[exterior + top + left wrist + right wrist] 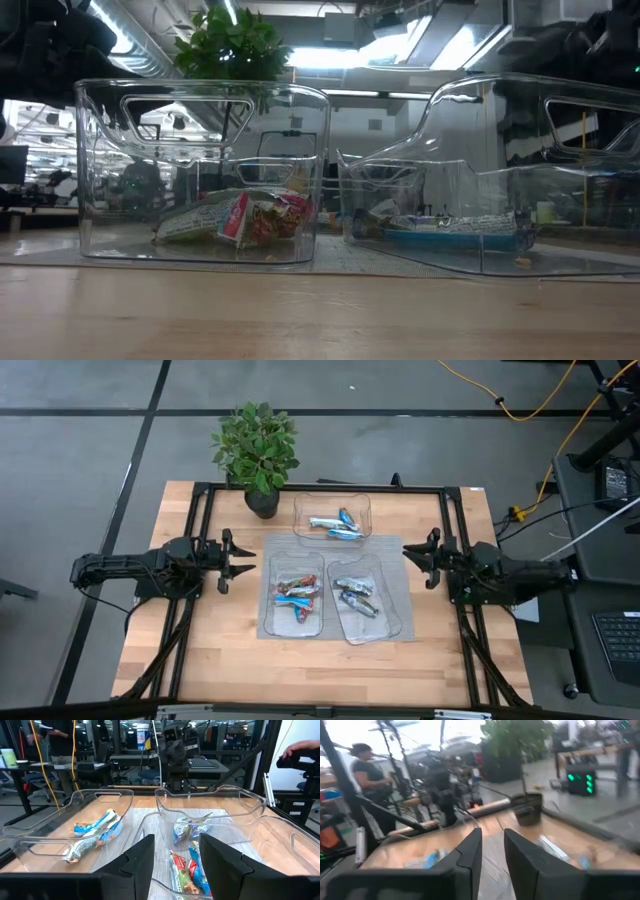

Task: Pick and place Granola Bars by type
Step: Return to Home Position

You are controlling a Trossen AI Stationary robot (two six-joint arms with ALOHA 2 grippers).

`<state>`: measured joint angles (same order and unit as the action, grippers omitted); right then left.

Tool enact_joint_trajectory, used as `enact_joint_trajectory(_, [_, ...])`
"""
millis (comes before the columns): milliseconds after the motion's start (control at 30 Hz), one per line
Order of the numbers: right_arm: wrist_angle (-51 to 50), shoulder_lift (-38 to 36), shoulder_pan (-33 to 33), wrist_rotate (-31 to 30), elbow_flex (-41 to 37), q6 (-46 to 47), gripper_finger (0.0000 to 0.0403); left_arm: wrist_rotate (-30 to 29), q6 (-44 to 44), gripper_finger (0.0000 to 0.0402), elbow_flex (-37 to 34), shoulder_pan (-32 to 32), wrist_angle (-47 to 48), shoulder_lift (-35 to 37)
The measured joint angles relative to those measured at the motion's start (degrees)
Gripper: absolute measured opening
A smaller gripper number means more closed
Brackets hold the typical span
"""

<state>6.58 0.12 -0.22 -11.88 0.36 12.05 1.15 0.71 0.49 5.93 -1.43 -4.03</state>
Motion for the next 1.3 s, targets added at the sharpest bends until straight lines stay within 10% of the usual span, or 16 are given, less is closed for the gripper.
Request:
enact_joint_trajectory(367, [-3.6,0.0,-3.3,2.1,0.0,1.8,0.0085,0.0,0.0,0.0151,0.0,0.0,0.0,0.0])
enact_joint_trajectory(600, [-5.1,0.0,-3.3,14.6,0.0,-2.8,0.0085,0.0,0.0,0.015,0.0,0.0,0.0,0.0])
enact_joint_trajectory(1300, [-5.2,0.3,-1.7,13.1,0.0,-1.9,0.0085,-0.1,0.0,0.015,0.0,0.0,0.0,0.0])
